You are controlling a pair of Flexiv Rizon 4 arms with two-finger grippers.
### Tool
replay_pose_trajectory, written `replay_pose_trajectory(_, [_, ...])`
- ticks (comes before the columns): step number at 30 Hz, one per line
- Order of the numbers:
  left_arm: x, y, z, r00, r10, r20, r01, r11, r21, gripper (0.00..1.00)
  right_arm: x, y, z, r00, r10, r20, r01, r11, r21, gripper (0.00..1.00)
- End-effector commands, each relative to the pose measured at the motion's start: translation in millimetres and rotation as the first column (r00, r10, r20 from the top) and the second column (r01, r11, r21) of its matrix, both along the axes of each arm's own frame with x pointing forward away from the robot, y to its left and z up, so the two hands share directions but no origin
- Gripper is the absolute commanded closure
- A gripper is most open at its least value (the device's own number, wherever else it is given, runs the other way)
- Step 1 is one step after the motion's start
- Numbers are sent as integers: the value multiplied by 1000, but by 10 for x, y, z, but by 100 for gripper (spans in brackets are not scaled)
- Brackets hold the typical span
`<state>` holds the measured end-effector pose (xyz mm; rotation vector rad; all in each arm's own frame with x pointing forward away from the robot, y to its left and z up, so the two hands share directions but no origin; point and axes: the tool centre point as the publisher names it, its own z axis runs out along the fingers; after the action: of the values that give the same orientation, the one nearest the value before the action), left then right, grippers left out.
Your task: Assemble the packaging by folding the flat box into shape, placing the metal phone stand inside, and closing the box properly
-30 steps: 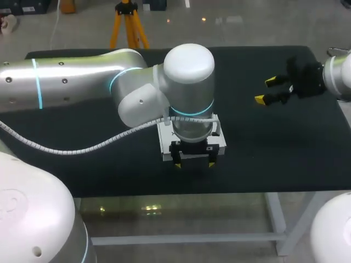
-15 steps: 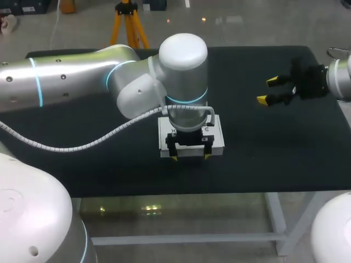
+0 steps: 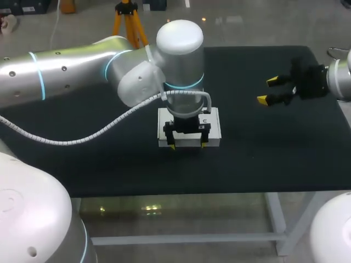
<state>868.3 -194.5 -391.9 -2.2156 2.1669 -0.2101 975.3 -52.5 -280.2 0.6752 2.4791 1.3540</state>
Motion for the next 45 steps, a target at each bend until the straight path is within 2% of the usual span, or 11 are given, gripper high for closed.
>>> replay_pose_trajectory(1, [140, 4, -11, 1000, 3, -8, -3, 1000, 0, 0, 0, -15, -4, 1000, 5, 1, -5, 1000, 5, 0])
replay_pose_trajectory(16, [609, -99, -48, 998, -42, -46, 43, 999, 28, 0, 0, -15, -4, 1000, 5, 1, -5, 1000, 5, 0])
replay_pose_trajectory(23, [788, -116, -89, 997, -47, -64, 48, 999, 7, 0, 0, -15, -4, 1000, 5, 1, -5, 1000, 5, 0])
replay_pose_trajectory(31, [976, -98, -87, 999, -12, -46, 11, 1000, -20, 0, 0, -15, -4, 1000, 5, 1, -5, 1000, 5, 0])
replay_pose_trajectory(33, [1018, -85, -88, 999, 19, -38, -19, 1000, 4, 0, 0, -15, -4, 1000, 5, 1, -5, 1000, 5, 0])
replay_pose_trajectory(38, [1151, -77, -89, 999, 31, -35, -31, 999, -7, 0, 0, -15, -4, 1000, 5, 1, -5, 1000, 5, 0])
replay_pose_trajectory(45, [1313, -103, -36, 999, 45, -24, -45, 999, 15, 0, 0, -15, -4, 1000, 5, 1, -5, 1000, 5, 0])
